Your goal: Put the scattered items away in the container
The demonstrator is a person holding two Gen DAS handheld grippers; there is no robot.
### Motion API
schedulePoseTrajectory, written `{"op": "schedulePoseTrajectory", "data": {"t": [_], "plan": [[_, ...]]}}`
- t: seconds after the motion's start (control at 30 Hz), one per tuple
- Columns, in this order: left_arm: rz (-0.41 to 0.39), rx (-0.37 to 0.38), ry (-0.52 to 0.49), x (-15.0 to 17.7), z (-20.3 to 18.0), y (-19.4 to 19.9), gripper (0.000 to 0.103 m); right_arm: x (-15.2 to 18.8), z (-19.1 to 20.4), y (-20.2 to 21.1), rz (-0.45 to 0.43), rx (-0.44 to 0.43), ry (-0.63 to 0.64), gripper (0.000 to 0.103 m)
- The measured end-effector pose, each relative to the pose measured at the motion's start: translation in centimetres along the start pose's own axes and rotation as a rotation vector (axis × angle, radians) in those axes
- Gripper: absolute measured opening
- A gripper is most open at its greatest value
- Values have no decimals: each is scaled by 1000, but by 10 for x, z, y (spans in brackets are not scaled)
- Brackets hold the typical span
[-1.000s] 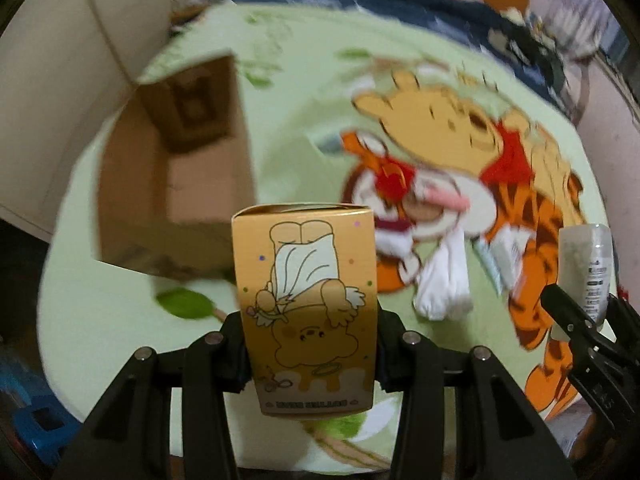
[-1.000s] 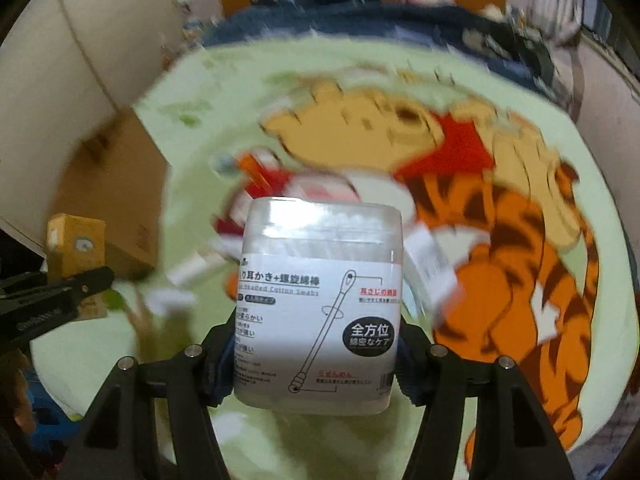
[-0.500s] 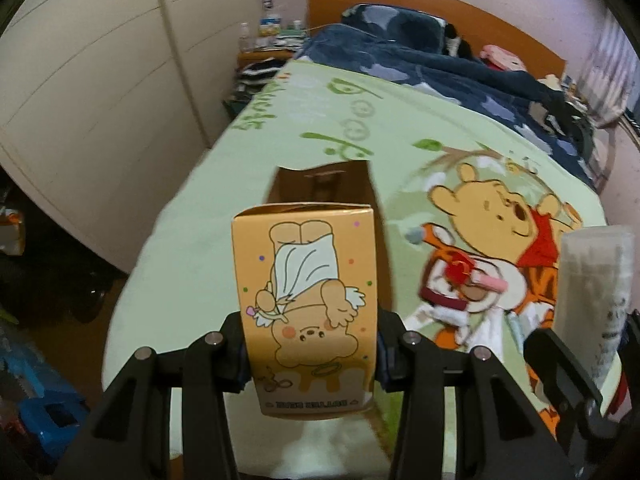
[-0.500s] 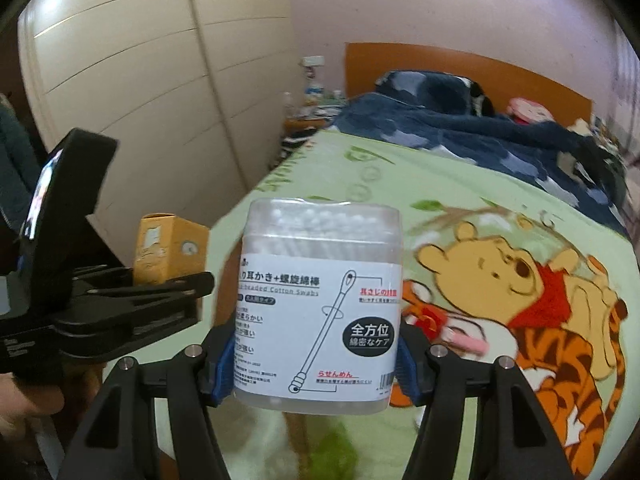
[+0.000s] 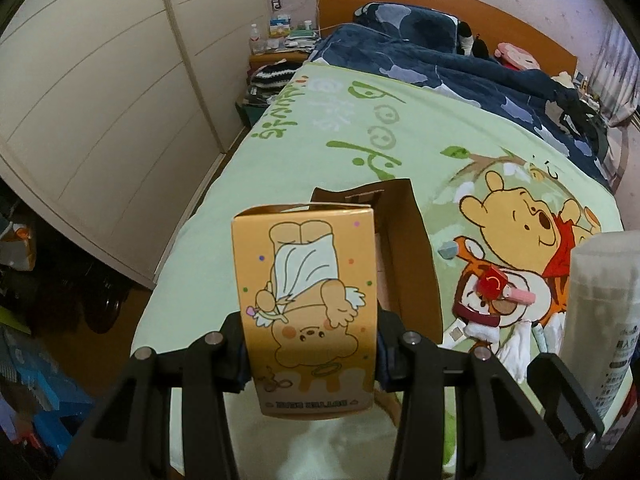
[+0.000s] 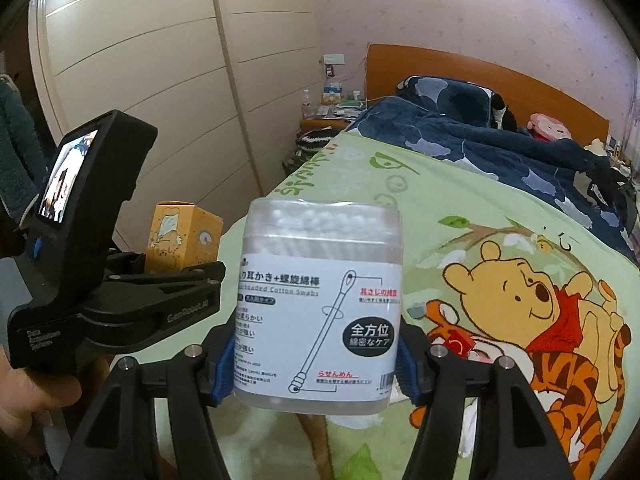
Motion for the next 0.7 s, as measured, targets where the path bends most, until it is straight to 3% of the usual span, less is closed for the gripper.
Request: {"op": "schedulePoseTrajectory", "data": {"t": [0.4, 0.7], "plan": [[22, 19, -52, -14, -15, -31, 46, -9, -4, -22, 23, 34, -27, 64], [109, 54, -46, -1, -12, -58, 46, -7, -2, -44, 71, 37, -32, 64]]}}
Point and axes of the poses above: each gripper's, at about its wrist camera, not at the fingertips, and y roughly against the way its jaws point, z to its left, x to its underside, the point moved 4 cm from there along -y, roughly the way its jaws point, and after that the axes turned 15 degrees about -y, right-handed, at the moved point
